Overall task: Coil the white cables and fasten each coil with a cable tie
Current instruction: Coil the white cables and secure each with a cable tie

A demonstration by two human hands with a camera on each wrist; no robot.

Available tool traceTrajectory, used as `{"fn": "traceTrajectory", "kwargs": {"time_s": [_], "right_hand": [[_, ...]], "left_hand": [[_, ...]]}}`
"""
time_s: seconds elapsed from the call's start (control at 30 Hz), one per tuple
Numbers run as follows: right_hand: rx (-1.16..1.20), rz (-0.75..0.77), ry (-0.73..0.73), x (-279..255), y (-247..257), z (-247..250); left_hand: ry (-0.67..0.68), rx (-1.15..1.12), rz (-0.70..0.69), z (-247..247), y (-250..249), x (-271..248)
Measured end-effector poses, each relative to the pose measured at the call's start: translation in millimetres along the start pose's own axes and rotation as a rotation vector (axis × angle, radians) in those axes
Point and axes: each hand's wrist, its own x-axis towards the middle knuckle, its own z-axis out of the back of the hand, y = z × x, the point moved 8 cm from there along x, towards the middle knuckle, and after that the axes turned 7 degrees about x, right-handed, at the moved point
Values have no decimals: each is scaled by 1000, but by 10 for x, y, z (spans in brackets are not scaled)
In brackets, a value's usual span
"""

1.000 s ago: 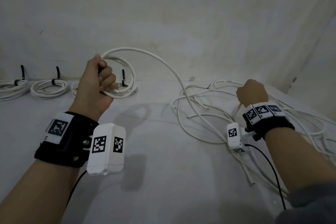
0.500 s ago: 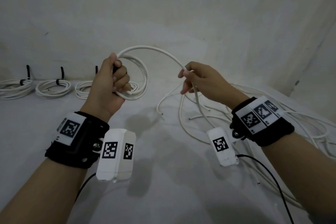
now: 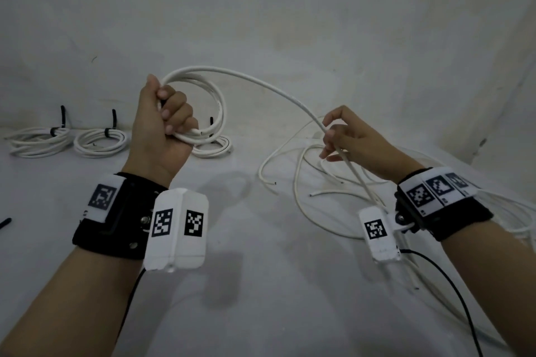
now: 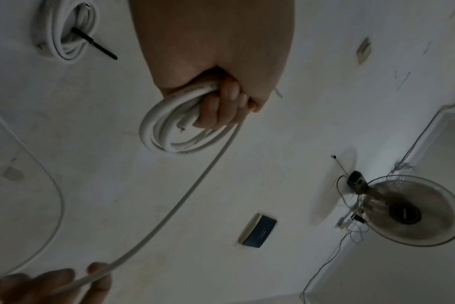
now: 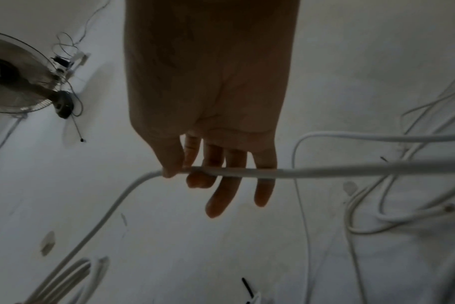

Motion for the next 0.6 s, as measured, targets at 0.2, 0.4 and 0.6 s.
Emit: {"fn": "traceTrajectory", "kwargs": {"time_s": [0.2,0.4,0.6], "right_hand": [[-639,305,-121,-39,215,-75],[-1029,640,99,-325,547,-700],[-839,778,171,-505,962,-1012]], "left_hand": [[-15,62,-32,-45,9,-13],[-2,274,-46,-143,86,-42],[80,384,19,-296,312,-103]]}}
